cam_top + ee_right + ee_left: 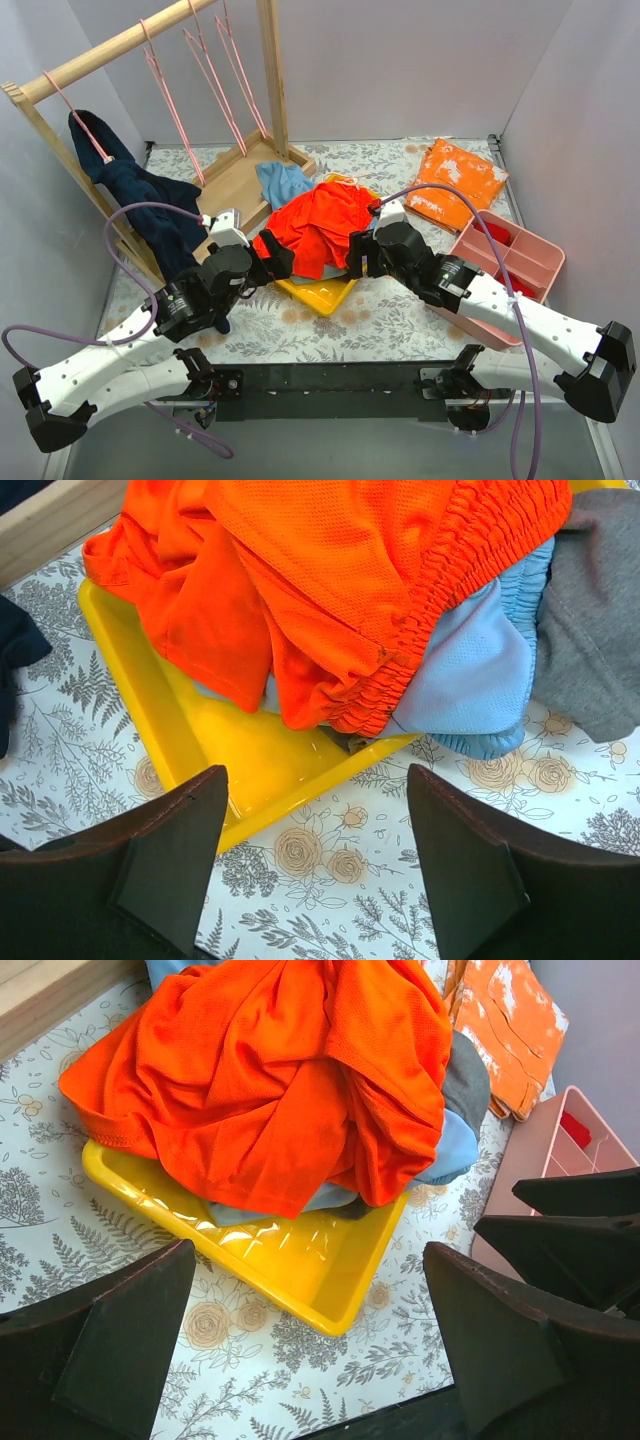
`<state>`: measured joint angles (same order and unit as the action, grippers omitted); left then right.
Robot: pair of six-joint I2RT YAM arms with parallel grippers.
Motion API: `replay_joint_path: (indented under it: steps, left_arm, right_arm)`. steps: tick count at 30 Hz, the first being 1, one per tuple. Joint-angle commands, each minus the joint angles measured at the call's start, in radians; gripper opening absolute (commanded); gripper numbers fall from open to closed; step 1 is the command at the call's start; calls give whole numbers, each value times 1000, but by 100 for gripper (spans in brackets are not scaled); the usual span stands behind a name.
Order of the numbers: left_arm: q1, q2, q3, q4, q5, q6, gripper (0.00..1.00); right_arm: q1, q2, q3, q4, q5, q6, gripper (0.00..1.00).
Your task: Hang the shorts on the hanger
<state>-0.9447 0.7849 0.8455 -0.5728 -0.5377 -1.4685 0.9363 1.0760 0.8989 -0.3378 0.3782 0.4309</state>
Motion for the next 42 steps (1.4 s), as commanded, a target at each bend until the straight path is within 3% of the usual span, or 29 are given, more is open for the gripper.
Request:
replay_joint_path:
  steps: [1, 21, 26, 30, 32, 42]
  left_arm:
    - [3, 4, 6, -9, -15, 19, 98]
    - [1, 19, 20, -4, 1, 25, 98]
    - [3, 34, 43, 1, -8, 37, 98]
    - [3, 39, 49, -21, -11, 34, 98]
    - [3, 37, 44, -27, -7, 30, 98]
    - [1, 24, 50, -32, -13, 31, 98]
  right_arm:
    - [-2, -25, 6, 43, -22, -12, 80]
    - [-1, 2, -11, 45, -81, -40, 81]
    - [41, 111, -2, 52, -108, -40, 81]
    - [157, 206, 29, 86, -78, -60, 80]
    - [230, 333, 69, 86, -53, -98, 80]
    - [280, 504, 132, 166, -87, -184, 80]
